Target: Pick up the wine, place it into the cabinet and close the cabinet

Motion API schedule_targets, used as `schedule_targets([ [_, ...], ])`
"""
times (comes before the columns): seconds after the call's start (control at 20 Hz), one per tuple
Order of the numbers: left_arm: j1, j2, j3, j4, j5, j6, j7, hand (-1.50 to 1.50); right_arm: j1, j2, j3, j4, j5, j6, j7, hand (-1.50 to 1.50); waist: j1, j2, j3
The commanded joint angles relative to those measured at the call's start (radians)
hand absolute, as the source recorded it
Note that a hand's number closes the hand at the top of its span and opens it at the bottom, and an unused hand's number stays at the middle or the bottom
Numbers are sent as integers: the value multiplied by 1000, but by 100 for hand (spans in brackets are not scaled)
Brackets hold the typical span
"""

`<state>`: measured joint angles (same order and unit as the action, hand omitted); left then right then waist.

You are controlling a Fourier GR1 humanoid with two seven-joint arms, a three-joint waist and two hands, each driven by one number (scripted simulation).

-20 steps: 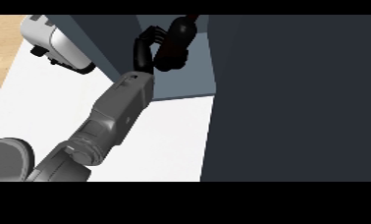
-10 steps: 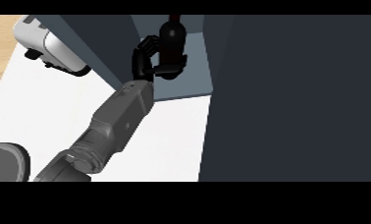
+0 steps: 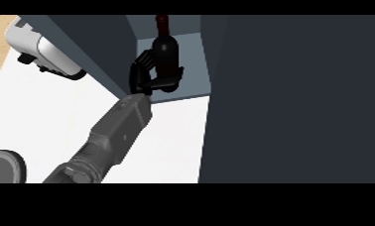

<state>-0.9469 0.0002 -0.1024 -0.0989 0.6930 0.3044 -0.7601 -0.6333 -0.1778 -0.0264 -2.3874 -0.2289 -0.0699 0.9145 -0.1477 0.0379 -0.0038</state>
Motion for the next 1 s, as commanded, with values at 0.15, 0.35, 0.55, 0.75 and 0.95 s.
schedule_targets([
  [0.15, 49, 0, -28, 0, 26, -22, 10, 150, 6, 21, 29, -24, -26, -3, 10, -150, -23, -1, -2],
  [0.35, 81, 0, -44, -14, 44, -3, -6, 150, 14, 13, 8, -11, -49, 22, -12, -150, -41, 2, -1],
  [0.55, 63, 0, -63, -25, 58, 60, 5, 150, 15, 36, 39, -32, -26, 0, -4, -150, -52, -2, -2],
  [0.75, 77, 0, -87, -36, 65, 65, -10, 150, 20, 32, 35, -11, -32, 9, -2, -150, -42, 0, -2],
  [0.95, 41, 0, -110, -63, 85, 77, 29, 150, 16, 36, 8, 23, -52, 23, -39, -150, -37, 4, -1],
])
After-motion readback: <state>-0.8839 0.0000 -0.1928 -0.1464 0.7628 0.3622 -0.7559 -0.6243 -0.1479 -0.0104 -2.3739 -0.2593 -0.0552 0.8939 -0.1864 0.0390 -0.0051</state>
